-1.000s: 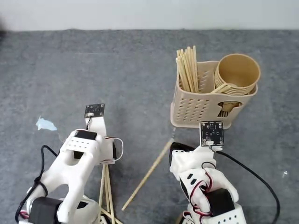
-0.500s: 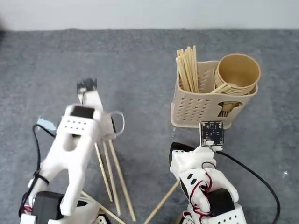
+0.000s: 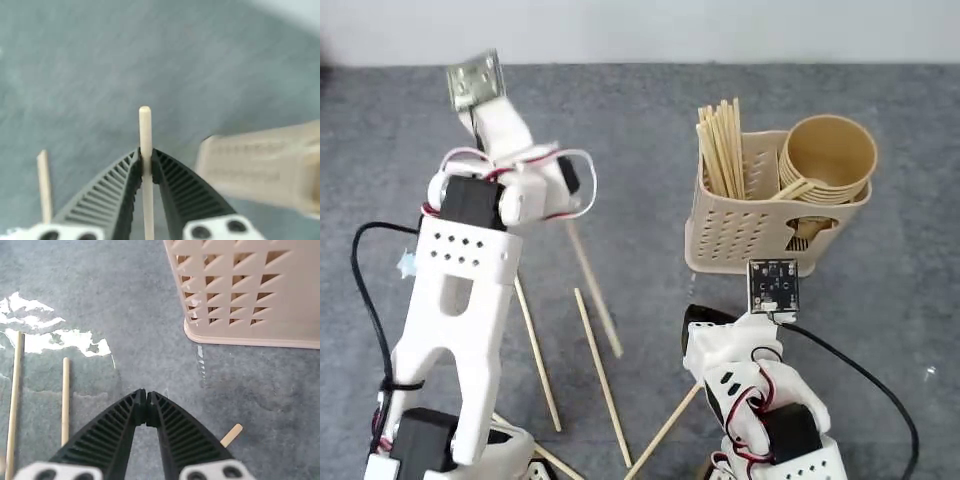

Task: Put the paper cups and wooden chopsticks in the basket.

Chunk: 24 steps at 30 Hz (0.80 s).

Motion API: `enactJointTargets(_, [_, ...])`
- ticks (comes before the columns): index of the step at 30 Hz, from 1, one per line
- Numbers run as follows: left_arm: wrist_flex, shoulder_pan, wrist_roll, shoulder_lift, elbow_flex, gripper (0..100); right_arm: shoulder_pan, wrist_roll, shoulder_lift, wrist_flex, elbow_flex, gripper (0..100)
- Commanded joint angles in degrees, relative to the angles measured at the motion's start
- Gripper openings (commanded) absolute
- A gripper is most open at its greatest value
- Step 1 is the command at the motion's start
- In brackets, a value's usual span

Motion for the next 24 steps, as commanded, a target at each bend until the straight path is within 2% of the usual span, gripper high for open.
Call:
enactJointTargets(1, [0.0, 3.5, 1.8, 0.1, -12.8, 1, 0.1, -0.5, 0.1, -1.4, -0.2, 1.3])
enactJointTargets(5, [-4.4, 8.0, 1.9, 0.2, -20.5, 1, 0.1, -0.5, 0.1, -1.4, -0.2, 1.3])
enactJointTargets(12, [-27.1, 9.8, 1.8, 1.4, -20.4, 1, 0.1, -0.5, 0.1, -1.4, -0.2, 1.3])
enactJointTargets(17, [-38.3, 11.5, 1.7, 7.1, -20.2, 1, 0.1, -0.5, 0.1, -1.4, -0.2, 1.3])
enactJointTargets(21, [-44.4, 12.0, 1.7, 12.7, -20.2, 1, 0.1, -0.5, 0.1, -1.4, -0.2, 1.3])
enactJointTargets(24, [-45.2, 12.1, 1.7, 16.1, -20.2, 1, 0.1, -0.5, 0.1, -1.4, -0.2, 1.3])
